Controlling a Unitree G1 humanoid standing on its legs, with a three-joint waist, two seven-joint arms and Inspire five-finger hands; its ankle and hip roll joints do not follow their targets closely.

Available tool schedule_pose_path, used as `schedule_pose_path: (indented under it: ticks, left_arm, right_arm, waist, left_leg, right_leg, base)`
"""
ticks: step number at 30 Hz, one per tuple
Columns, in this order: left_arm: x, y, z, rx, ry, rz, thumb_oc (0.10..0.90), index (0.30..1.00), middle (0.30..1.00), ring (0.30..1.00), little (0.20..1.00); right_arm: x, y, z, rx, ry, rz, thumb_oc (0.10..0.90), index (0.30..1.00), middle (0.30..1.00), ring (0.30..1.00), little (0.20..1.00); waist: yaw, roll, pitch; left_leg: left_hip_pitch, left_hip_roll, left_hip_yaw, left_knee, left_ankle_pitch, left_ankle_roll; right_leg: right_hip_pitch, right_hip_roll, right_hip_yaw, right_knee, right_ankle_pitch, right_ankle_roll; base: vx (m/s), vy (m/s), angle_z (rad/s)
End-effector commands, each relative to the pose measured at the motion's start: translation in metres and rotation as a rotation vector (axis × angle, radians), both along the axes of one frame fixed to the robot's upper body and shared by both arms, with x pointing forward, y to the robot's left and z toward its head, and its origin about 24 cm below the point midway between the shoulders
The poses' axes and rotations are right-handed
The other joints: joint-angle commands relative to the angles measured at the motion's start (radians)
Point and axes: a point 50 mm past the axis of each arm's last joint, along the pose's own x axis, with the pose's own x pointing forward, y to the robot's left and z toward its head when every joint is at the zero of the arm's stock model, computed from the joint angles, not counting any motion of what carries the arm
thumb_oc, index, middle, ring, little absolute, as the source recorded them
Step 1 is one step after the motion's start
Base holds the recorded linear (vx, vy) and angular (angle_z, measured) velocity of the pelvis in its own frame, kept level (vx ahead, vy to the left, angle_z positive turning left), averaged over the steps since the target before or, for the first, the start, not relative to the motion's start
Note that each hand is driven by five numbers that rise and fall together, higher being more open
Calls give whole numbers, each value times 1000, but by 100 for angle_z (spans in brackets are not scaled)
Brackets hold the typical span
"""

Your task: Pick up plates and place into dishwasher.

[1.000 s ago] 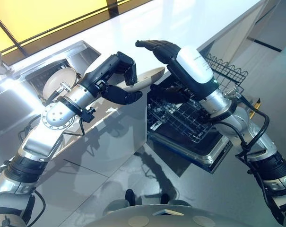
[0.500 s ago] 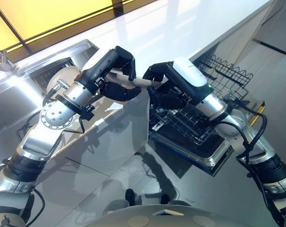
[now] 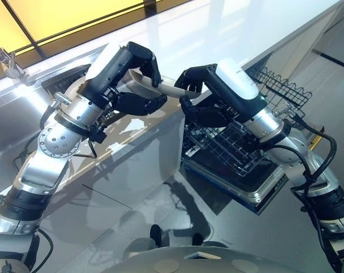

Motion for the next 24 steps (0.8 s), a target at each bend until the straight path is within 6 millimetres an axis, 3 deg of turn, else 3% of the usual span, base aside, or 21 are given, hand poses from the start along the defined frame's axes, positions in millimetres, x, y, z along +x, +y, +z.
schedule_pose_path:
  ticks: [1,8,15,20,24]
  left_arm:
    - [-16,28,50,-159,-321,123,800,900,900,900,900]
    - [-20,61,45,-283,-415,340,800,900,900,900,900]
    - [-17,81,34,-313,-398,494,800,900,900,900,900]
    - [-7,101,10,-295,-262,605,800,900,900,900,900]
    - [-7,120,-21,-307,-111,694,800,900,900,900,900]
  right_arm:
    - [-6,-11,24,54,-164,-26,100,300,300,300,200]
    - [-4,-23,24,60,-192,-74,100,300,300,300,200]
    - [-2,-34,26,93,-232,-140,100,300,300,300,200]
    - [-5,-53,37,217,-394,-240,100,300,300,300,200]
    - [-18,-77,53,297,-609,-348,100,300,300,300,200]
  waist:
    - [1,-12,-105]
    - [7,-15,-110]
    - [8,-14,-114]
    - [3,-10,-109]
    - [-1,-9,-105]
  left_leg:
    - [19,-74,-7,5,-94,15]
    - [18,-75,-11,6,-94,12]
    - [14,-75,-15,1,-89,8]
    - [17,-77,-15,1,-92,11]
    - [21,-80,-9,4,-99,16]
  right_leg:
    - [-80,13,10,79,7,68]
    - [-73,13,4,65,8,63]
    - [-72,14,-5,64,9,63]
    - [-72,15,-4,63,10,64]
    - [-71,17,1,56,14,68]
  base:
    - [0,0,0]
    - [0,1,0]
    - [8,7,9]
    - [5,5,7]
    - [0,0,0]
